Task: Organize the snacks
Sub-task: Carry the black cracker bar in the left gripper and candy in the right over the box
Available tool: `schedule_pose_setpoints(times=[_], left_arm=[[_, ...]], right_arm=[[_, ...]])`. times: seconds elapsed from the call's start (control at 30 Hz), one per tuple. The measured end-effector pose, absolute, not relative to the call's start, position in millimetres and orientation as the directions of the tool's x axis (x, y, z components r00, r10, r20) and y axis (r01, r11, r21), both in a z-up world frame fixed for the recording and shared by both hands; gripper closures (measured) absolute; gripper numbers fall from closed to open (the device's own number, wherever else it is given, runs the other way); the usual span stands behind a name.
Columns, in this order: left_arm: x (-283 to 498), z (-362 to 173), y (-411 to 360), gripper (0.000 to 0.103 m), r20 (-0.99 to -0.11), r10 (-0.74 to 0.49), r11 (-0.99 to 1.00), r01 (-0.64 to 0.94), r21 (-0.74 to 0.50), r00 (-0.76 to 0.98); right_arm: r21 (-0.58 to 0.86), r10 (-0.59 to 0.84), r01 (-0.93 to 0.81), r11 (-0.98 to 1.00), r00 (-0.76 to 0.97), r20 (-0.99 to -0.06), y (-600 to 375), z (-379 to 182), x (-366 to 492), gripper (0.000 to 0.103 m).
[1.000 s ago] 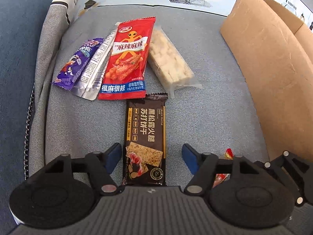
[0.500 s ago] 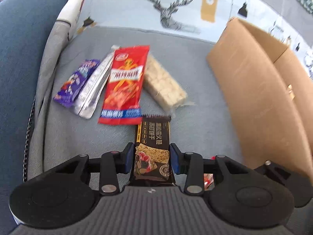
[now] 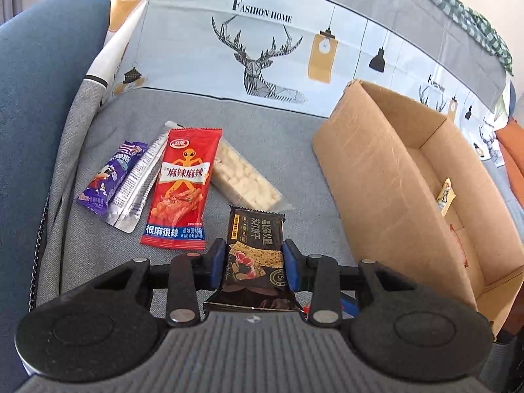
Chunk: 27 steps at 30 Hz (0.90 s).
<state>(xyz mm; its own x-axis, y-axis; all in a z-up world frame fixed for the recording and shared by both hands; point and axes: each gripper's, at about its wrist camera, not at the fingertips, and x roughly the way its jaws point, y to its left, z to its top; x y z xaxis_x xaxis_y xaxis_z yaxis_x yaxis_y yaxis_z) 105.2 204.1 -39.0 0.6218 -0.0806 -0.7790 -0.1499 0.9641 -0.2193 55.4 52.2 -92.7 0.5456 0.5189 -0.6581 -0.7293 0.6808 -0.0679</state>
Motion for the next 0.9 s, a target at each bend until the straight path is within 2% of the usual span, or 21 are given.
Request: schedule_pose_setpoints(times=[0.3, 0.6, 0.9], left_arm=[[99, -25, 209, 0.062, -0.745, -0.031, 0.948, -0.217, -0.232, 0.666], [93, -13, 211, 0.062, -0.714, 0.021, 0.935, -0.267, -0.235, 0.7], [92, 1, 202, 0.062, -0.66, 0.041, 0.927, -0.276, -0.256, 0.75]], right_arm=[[-0.065, 0.539, -0.715, 0.696, 0.579, -0.611, 49, -76, 49, 0.049], [-0.111, 0.565, -0.714, 0.691, 0.63, -0.532, 31, -41, 46, 0.049], [-0.091, 0.574, -0.674, 0.733, 0.685, -0.448, -6, -8, 57, 0.049]])
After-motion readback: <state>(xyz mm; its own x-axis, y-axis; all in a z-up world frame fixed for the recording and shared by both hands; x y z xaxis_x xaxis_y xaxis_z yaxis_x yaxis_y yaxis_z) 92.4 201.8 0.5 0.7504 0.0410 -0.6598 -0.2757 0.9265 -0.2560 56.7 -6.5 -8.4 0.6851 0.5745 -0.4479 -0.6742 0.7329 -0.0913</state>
